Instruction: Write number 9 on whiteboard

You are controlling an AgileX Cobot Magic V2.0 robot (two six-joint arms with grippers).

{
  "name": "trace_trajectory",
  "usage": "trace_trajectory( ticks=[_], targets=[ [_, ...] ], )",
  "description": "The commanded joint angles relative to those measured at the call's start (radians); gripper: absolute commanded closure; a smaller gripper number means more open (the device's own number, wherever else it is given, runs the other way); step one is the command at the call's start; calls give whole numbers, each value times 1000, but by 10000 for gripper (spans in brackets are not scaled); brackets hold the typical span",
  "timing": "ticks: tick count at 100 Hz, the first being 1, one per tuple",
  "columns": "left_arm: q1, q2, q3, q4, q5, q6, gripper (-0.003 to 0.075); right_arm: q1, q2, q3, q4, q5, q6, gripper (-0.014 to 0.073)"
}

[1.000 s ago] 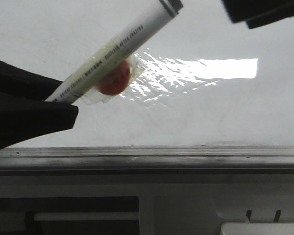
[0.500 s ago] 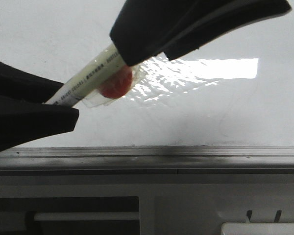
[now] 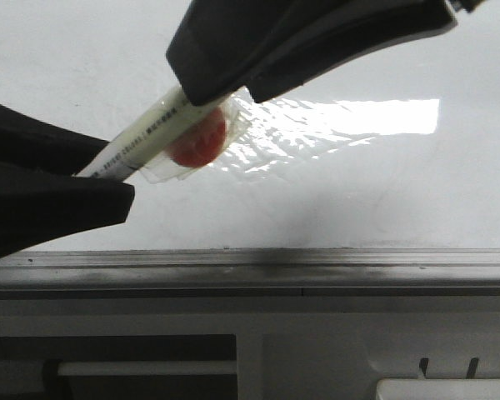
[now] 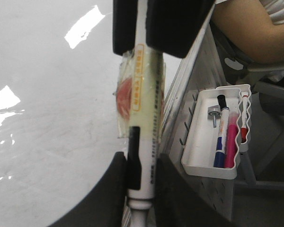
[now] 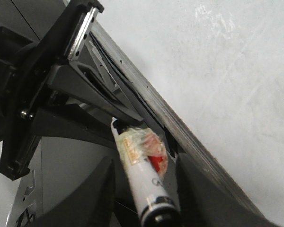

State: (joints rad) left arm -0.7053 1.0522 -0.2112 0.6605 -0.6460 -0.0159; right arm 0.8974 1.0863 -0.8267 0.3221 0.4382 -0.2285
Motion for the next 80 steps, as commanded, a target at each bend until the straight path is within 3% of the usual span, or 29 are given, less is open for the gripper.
trace_trajectory(
  ticks=[1,26,35,57,80],
  targets=[
    [-7,-13,-26,-24,-77,-9,740,1,-7,-38,19,-63,-12,386],
    [-7,-13,-26,-24,-77,-9,736,1,-7,-38,20,-63,-12,583],
    [-7,-13,-26,-24,-77,-9,692,1,-7,-38,20,-63,-12,629],
    [-7,-13,-26,-40,-77,-9,494,1,-7,-38,20,-60,-12,636],
    [-3,-37,-26,-144,-77,-9,466,1,-7,-38,20,-80,-12,636]
  ],
)
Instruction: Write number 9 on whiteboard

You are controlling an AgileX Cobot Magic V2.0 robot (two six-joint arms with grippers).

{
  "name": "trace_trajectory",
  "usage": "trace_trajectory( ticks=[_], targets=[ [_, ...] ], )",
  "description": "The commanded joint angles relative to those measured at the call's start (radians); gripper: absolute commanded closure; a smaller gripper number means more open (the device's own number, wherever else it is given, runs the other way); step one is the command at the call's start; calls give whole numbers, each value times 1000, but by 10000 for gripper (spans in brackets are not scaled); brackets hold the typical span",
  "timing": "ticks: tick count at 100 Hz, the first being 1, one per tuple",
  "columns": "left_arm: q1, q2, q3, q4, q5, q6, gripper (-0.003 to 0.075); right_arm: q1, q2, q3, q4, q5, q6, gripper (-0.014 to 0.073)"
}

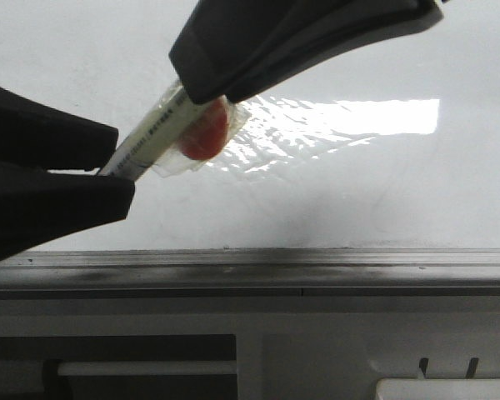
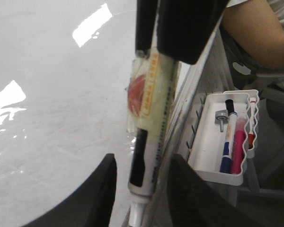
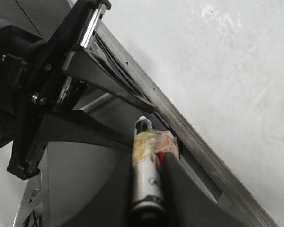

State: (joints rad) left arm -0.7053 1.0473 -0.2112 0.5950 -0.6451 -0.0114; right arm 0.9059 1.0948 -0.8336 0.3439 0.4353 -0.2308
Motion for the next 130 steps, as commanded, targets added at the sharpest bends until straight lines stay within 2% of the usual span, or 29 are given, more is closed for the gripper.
trace_trajectory(
  ticks=[1,18,35,45,71,109,130],
  targets=[
    [-3,-37,-26,-86,-78,-14,466,-7,-15,-31,-2,-77,-9,636],
    [-3,-136,-26,-182,-66,-14,467,-16,-17,-31,-2,-64,0,636],
    [-3,-254,-26,-374,85,93,468,-61,-17,-43,-2,-38,40,643],
    [-3,-313,-26,-473,112,99,468,-83,-17,-61,-2,-24,47,643],
    [-3,-344,-26,-475,142,99,470,-139,-17,-135,-37,-13,47,643],
    [-3,-344,-26,-475,157,99,472,-317,-17,-242,-55,82,55,643],
    [-3,-344,-26,-475,157,99,472,-374,-2,-242,-57,57,60,643]
  ],
)
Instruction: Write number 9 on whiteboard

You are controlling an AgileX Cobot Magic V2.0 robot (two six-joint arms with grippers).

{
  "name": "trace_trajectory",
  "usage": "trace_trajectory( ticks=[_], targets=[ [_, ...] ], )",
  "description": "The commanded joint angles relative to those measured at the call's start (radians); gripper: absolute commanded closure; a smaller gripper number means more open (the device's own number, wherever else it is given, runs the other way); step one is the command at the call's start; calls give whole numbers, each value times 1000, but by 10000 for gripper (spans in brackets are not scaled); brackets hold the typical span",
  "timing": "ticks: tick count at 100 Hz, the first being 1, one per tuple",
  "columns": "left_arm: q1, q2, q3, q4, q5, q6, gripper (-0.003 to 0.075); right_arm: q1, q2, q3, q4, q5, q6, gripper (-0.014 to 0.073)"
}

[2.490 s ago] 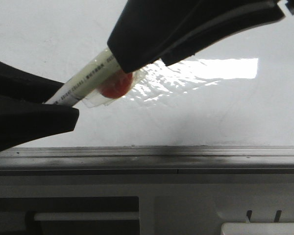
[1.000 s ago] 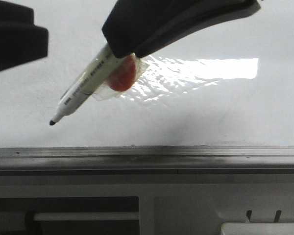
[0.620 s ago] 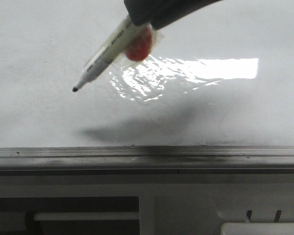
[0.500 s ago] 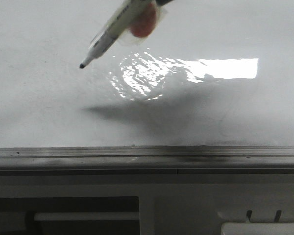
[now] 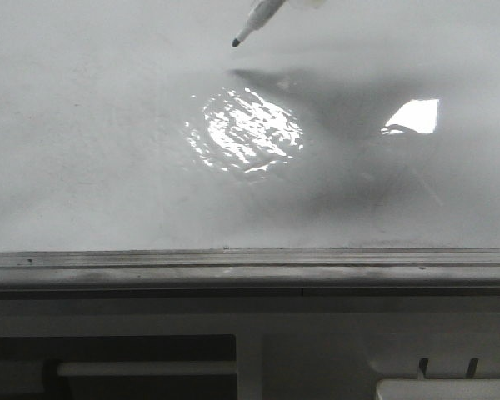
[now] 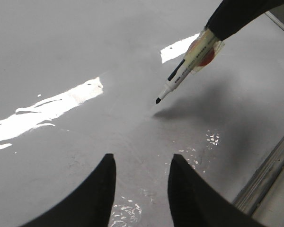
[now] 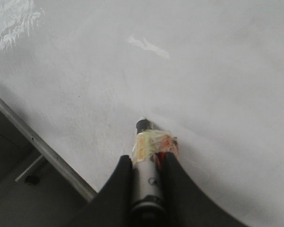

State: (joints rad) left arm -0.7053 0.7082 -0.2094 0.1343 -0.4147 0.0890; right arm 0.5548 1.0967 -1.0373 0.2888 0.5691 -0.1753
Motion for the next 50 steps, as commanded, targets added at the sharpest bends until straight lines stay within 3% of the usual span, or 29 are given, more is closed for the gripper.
trace_trajectory(
  ticks=[1,25,50],
  targets=[
    [-3,-5,-28,-15,-74,-2,472,-27,0,-39,-2,-77,5,643],
    [-3,-5,-28,-15,-74,-2,472,-23,144,-110,-2,-101,8,643],
    [-3,-5,-28,-15,-74,-2,472,1,140,-94,-18,61,14,643]
  ],
)
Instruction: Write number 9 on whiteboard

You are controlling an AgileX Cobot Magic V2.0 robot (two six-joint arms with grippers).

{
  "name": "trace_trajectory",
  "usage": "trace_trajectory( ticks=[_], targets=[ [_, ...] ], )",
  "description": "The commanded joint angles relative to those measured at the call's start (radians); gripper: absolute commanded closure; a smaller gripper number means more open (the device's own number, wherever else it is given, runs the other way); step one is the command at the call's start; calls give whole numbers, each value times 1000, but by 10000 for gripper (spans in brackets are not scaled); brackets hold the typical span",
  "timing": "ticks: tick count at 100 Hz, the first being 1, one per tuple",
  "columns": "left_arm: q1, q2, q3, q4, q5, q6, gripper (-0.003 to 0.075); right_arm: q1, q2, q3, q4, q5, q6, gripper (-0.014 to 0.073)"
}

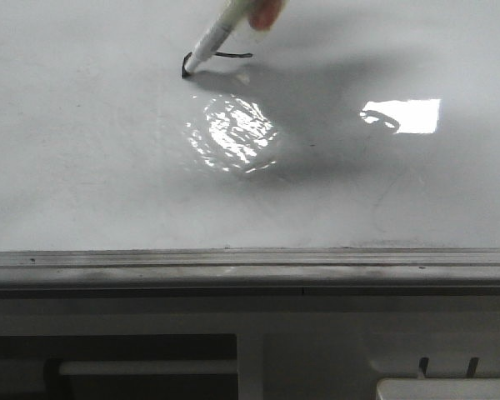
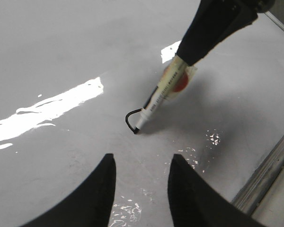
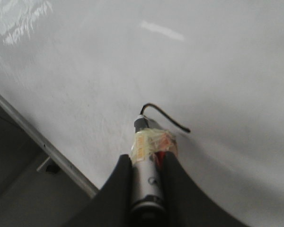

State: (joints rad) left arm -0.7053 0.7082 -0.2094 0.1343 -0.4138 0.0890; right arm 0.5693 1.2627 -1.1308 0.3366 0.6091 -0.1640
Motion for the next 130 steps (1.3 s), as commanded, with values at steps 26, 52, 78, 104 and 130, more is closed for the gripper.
trace_trajectory(
  ticks=[26,52,78,104,130],
  targets=[
    [-3,-5,-28,-15,-75,-2,472,-65,-91,-42,-115,42,19,643],
    [-3,-5,-28,-15,-75,-2,472,-74,-75,-89,-127,46,19,643],
    [-3,-5,-28,-15,-75,-2,472,-72,-82,46,-41,114,31,643],
    [-3,-5,-28,-15,-73,-2,472,-72,-126,135,-28,80,22,643],
    [-15,-5,-28,80,-73,-9,472,-33,-177,135,156,68,-74,643]
  ],
)
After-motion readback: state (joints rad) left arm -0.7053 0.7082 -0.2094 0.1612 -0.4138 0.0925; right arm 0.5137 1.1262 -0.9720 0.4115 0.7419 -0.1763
